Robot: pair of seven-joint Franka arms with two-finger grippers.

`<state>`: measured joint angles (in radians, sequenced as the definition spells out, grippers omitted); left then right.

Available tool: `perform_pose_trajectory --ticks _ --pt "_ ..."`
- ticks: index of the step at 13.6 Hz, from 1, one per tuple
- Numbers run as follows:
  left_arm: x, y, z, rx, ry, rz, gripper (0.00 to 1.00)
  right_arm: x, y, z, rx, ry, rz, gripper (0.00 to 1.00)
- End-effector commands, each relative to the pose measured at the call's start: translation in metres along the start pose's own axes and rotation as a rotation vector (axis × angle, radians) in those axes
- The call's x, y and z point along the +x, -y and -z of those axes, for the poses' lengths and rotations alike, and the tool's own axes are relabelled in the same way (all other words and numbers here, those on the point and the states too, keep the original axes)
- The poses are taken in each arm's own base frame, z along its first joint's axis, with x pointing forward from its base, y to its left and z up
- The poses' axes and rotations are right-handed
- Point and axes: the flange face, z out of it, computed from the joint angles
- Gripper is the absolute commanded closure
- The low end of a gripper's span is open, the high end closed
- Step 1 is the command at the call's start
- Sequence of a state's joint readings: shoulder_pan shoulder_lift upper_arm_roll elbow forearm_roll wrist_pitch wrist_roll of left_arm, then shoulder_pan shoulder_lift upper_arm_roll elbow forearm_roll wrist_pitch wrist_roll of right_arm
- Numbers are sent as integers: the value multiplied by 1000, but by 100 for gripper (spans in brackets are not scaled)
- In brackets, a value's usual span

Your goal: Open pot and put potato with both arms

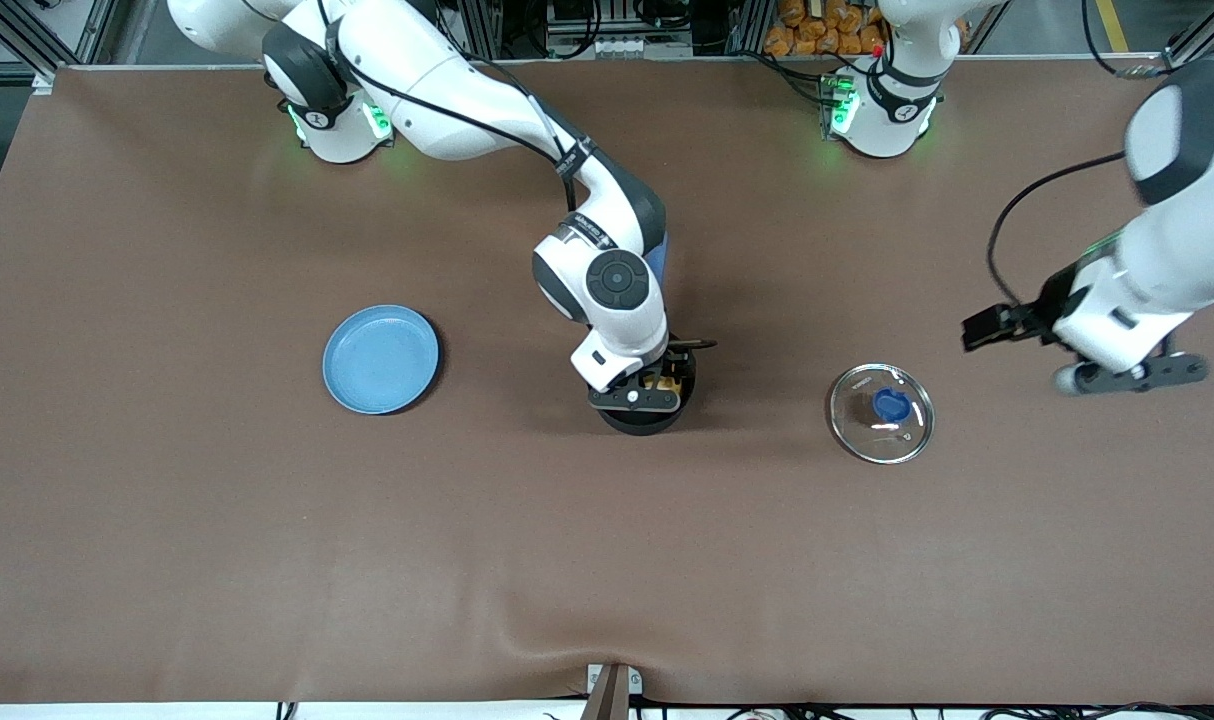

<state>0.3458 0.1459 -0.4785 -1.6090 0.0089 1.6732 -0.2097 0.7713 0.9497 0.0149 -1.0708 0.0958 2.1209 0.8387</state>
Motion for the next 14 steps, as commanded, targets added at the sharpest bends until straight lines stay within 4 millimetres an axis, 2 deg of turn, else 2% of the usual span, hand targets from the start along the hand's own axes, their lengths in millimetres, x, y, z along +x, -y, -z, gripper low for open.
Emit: perform_pose_trajectory --ticks 1,3,5,6,8,9,10,12,14 --pt "-25 10 51 5 4 -33 0 20 -12 69 12 0 -40 0" --pt "-35 12 76 9 -2 -58 0 38 -27 121 11 -4 -68 0" --pt "-43 13 92 15 -9 -71 0 45 -46 172 -50 -6 -71 0" --pt "-45 15 95 20 -12 -68 0 57 -63 200 -62 -41 -88 0" --pt "-47 17 99 21 -18 -79 0 83 -118 268 -44 -37 -168 0" --pt "-47 20 99 21 -18 -75 0 84 -136 303 -26 -44 -189 0" --pt "-47 20 99 21 -20 -73 0 89 -157 323 -22 -34 -217 0" --pt "-50 20 103 24 -25 -72 0 90 -186 375 40 -56 -246 0" --pt "-50 20 102 24 -24 -67 0 89 -218 409 40 -68 -259 0"
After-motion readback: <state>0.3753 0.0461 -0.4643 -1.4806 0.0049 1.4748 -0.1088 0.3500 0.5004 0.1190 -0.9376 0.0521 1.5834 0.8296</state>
